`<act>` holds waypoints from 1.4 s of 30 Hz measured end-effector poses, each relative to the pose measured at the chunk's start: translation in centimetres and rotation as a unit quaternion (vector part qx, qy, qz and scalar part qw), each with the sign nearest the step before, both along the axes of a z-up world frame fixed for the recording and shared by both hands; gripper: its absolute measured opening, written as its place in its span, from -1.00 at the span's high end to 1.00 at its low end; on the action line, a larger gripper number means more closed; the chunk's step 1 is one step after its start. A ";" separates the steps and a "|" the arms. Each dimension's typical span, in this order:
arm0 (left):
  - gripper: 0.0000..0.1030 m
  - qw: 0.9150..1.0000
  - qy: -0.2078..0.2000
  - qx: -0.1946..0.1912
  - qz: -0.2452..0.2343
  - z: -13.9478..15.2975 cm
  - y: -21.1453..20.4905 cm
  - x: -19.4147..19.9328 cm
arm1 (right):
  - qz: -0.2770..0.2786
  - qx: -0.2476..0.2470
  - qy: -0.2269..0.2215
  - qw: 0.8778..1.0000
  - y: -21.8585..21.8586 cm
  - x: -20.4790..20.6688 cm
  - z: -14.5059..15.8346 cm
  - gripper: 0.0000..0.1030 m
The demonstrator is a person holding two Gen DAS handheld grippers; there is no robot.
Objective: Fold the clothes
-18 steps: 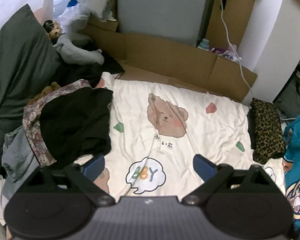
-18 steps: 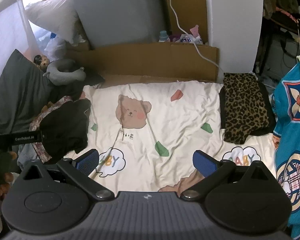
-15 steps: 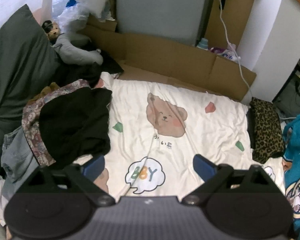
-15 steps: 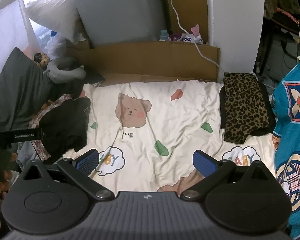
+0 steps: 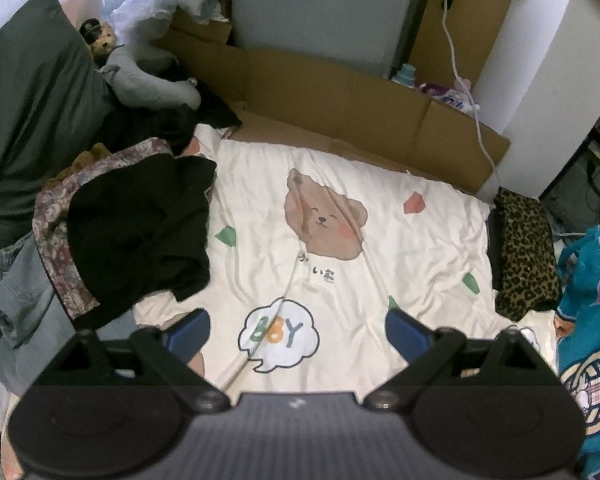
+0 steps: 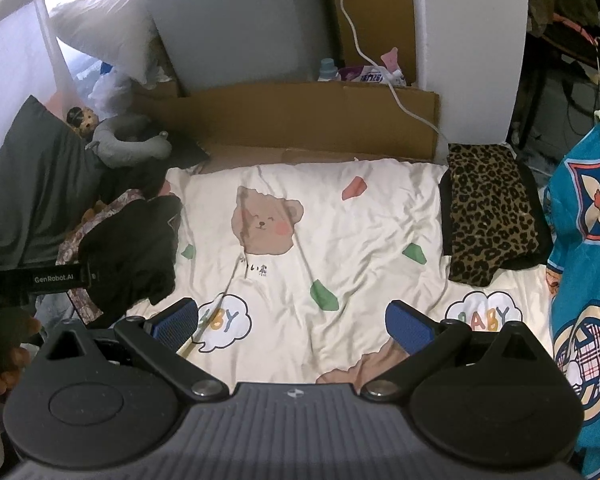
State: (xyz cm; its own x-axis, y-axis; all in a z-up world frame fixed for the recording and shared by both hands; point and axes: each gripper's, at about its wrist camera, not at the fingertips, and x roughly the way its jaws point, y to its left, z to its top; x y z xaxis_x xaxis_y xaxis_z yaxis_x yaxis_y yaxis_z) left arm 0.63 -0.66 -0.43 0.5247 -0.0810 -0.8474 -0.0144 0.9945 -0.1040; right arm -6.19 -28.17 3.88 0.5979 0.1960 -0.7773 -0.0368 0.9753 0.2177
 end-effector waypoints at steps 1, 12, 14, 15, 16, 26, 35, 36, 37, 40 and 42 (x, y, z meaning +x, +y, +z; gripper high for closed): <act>-0.86 1.000 0.001 -0.002 0.001 0.0 0.0 0.0 | -0.001 -0.001 -0.003 1.000 0.0 0.0 0.1 -0.99; -0.86 0.999 -0.014 -0.021 0.026 1.3 0.9 0.4 | 0.005 0.015 -0.063 0.998 1.4 -3.1 2.7 -0.99; -0.86 0.999 -0.013 -0.026 0.025 1.4 1.0 0.4 | 0.022 0.010 -0.081 0.996 2.2 -3.8 3.2 -0.99; -0.86 0.999 -0.014 -0.026 0.024 1.3 1.1 0.3 | 0.028 0.010 -0.087 0.996 2.5 -4.0 3.5 -0.99; -0.86 0.999 -0.015 -0.024 0.022 1.2 1.1 0.2 | 0.034 0.010 -0.092 0.995 2.8 -4.3 3.7 -0.99; -0.86 0.999 -0.016 -0.016 0.030 0.7 2.0 0.3 | 0.058 0.040 -0.141 0.987 2.9 -5.5 5.0 -0.99; -0.86 0.999 -0.044 -0.012 0.021 1.6 1.5 -0.1 | 0.077 0.055 -0.164 0.982 3.1 -6.3 5.3 -0.99; -0.86 0.999 -0.044 -0.013 0.021 1.6 1.5 -0.1 | 0.081 0.059 -0.166 0.981 3.2 -6.5 5.4 -0.99; -0.86 0.999 -0.043 -0.014 0.021 1.6 1.6 -0.2 | 0.084 0.059 -0.170 0.980 3.3 -6.5 5.5 -0.99; -0.86 0.999 -0.042 -0.019 0.020 1.7 1.7 -0.2 | 0.091 0.059 -0.175 0.979 3.5 -6.8 5.7 -0.99; -0.86 0.999 -0.043 -0.021 0.020 1.8 1.8 -0.3 | 0.096 0.058 -0.178 0.978 3.7 -6.8 5.7 -0.99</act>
